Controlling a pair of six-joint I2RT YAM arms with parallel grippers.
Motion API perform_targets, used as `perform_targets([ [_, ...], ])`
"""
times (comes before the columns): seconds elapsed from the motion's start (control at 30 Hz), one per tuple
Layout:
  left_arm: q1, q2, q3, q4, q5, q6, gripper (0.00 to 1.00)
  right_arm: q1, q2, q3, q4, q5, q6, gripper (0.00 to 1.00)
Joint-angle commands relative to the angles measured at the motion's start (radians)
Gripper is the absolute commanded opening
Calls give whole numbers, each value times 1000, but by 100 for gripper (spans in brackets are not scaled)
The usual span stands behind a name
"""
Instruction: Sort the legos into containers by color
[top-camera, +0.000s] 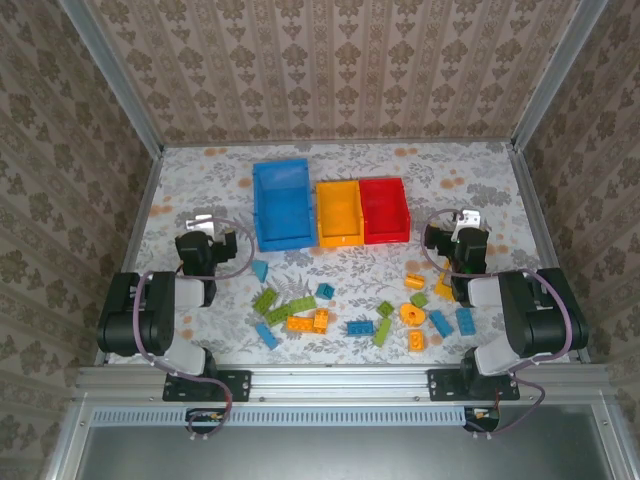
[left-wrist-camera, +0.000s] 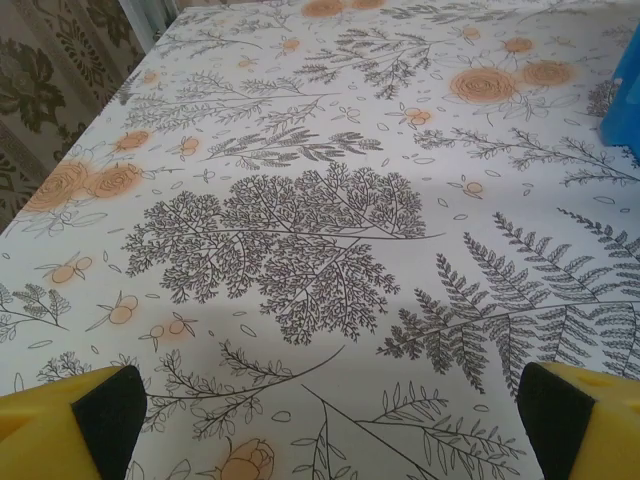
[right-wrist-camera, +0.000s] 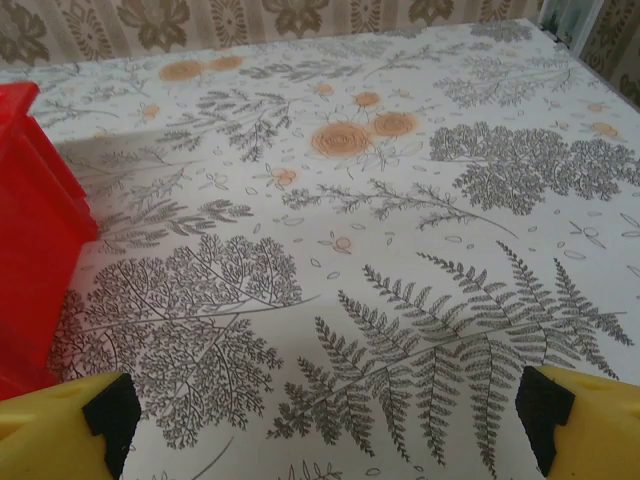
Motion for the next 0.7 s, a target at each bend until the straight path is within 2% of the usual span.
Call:
perform_targets([
  [0.0, 9, 12, 32, 58, -15, 26, 100, 8, 15, 23, 59, 28, -21, 99],
  [0.67, 9, 4, 26, 74, -14, 30, 100, 8, 10, 15, 76, 22, -25, 100],
])
